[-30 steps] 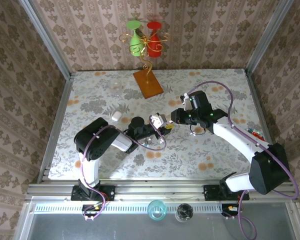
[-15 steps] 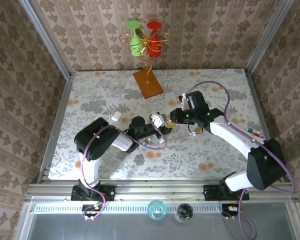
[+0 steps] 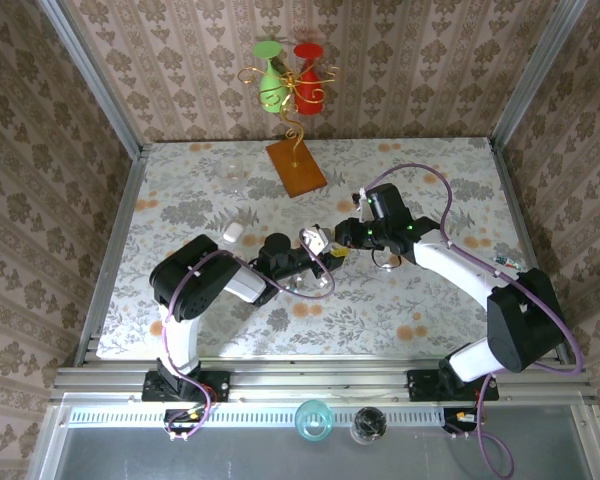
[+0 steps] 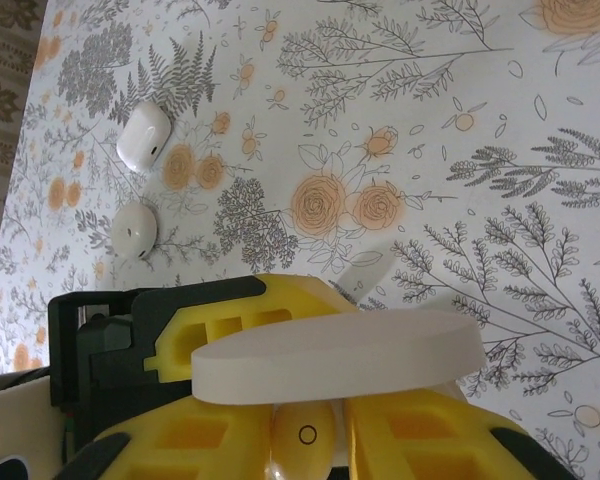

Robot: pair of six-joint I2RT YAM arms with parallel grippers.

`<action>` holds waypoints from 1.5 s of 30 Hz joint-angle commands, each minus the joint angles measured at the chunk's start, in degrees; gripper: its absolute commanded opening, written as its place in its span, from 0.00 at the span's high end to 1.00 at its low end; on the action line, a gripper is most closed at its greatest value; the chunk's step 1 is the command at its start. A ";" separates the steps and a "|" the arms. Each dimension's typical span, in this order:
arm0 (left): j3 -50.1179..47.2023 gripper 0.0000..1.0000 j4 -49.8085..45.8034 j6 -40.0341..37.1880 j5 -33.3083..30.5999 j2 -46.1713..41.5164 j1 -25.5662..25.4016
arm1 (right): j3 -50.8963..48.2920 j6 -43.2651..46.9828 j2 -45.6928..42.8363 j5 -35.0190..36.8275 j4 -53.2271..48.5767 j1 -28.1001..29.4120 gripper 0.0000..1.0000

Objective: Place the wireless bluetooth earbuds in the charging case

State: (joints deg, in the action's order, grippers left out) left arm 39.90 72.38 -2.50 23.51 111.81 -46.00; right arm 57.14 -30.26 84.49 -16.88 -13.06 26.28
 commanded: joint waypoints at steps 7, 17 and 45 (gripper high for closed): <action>-0.66 0.57 2.15 1.74 0.92 -1.12 0.34 | -1.58 -0.05 -5.74 1.10 -0.08 0.17 0.57; -5.94 0.57 2.12 2.22 1.53 -7.27 4.46 | -11.13 -1.14 -16.21 5.35 3.86 -0.97 0.54; -18.50 0.57 1.77 2.00 1.30 -24.91 17.98 | -8.21 -5.25 9.13 -9.97 9.04 3.69 0.57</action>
State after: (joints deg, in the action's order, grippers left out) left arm 21.65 72.51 -0.01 24.16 88.01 -28.40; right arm 47.66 -33.17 91.37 -21.76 -7.42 29.43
